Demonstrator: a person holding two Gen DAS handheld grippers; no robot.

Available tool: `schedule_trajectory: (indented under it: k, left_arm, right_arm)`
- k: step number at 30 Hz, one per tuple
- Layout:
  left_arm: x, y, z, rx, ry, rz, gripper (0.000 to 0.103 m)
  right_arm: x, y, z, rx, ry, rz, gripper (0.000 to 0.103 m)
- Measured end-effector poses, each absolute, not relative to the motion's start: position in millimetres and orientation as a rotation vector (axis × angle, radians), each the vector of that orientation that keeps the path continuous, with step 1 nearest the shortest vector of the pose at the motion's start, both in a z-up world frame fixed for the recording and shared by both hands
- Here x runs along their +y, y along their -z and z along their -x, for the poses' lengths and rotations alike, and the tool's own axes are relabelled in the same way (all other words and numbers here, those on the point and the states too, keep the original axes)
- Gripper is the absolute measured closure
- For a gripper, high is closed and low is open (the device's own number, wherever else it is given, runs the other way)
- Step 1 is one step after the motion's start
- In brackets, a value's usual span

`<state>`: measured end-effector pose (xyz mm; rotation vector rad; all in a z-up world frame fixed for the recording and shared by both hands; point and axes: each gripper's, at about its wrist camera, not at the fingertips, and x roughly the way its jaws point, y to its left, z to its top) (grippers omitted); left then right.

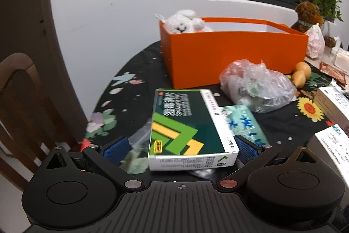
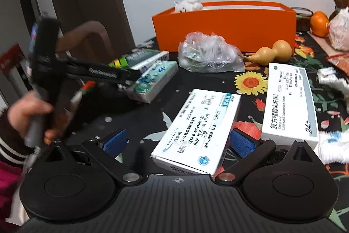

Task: Organize objects
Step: 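Grasp the green medicine box with the left gripper while the right grasps a white medicine box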

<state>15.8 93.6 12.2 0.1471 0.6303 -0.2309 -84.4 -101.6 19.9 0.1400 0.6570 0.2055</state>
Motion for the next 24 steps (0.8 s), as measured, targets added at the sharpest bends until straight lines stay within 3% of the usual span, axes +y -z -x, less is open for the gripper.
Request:
schedule_trajectory:
  k: [14, 24]
  left_arm:
    - [81.7, -9.0, -56.1, 0.716, 0.315, -0.287, 0.0]
    - [91.6, -2.3, -64.9, 0.727, 0.348, -0.159, 0.0]
  right_arm:
    - [-102.3, -9.4, 71.2, 0.691, -0.15, -0.077, 0.002]
    - [-102.2, -9.7, 71.8, 0.679, -0.174, -0.075, 0.005]
